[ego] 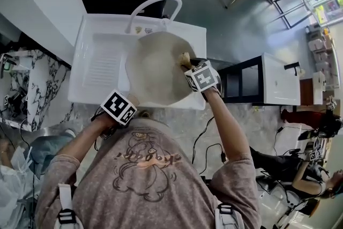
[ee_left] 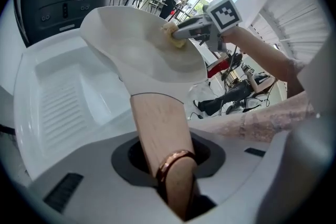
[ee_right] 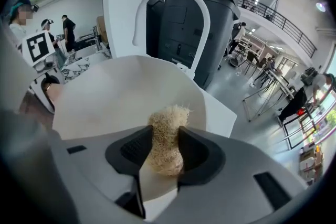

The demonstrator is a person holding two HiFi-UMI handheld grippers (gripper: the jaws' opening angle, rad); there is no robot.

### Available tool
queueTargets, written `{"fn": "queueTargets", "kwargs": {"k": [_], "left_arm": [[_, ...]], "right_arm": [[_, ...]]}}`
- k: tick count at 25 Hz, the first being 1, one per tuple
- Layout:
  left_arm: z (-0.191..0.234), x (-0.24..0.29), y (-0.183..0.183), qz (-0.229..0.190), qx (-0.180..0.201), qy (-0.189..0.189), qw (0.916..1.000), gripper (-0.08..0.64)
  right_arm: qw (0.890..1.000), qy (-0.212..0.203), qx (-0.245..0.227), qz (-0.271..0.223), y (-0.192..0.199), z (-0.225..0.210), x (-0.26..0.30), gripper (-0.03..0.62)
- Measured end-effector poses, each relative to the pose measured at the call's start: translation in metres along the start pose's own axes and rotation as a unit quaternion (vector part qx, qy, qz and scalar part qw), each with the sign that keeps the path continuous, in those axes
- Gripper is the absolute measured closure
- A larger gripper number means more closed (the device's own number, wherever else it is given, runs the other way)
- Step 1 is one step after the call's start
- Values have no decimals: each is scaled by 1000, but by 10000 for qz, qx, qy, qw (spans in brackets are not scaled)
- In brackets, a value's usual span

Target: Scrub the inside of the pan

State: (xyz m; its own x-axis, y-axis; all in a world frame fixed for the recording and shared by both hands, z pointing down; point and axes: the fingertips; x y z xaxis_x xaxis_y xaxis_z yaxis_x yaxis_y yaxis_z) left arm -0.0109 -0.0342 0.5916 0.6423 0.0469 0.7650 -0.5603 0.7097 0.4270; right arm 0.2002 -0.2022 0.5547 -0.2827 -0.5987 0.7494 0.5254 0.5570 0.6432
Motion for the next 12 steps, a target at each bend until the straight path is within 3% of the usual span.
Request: {"fn": "queueTargets", "kwargs": {"k": [8,12], "left_arm": [[-1,5,-1,-77,-131,65,9999,428],[6,8,-3,-86,-180,71,9998,428]], "right_arm": [[9969,-707,-252,247,24,57,-15,425],[9904,-828,-1046,359,27,91,-21,425]]}}
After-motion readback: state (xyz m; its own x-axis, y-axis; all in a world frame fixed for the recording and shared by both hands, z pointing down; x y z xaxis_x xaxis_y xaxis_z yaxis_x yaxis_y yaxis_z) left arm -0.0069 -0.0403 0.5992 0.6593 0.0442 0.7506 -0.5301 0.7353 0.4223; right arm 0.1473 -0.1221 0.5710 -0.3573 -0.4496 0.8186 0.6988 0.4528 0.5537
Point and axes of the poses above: the fingertips, and each gripper's own axes: x forward along the fingers, z to its left, y out of its underside, and after that the axes turned 11 degrees about -z, right-handed
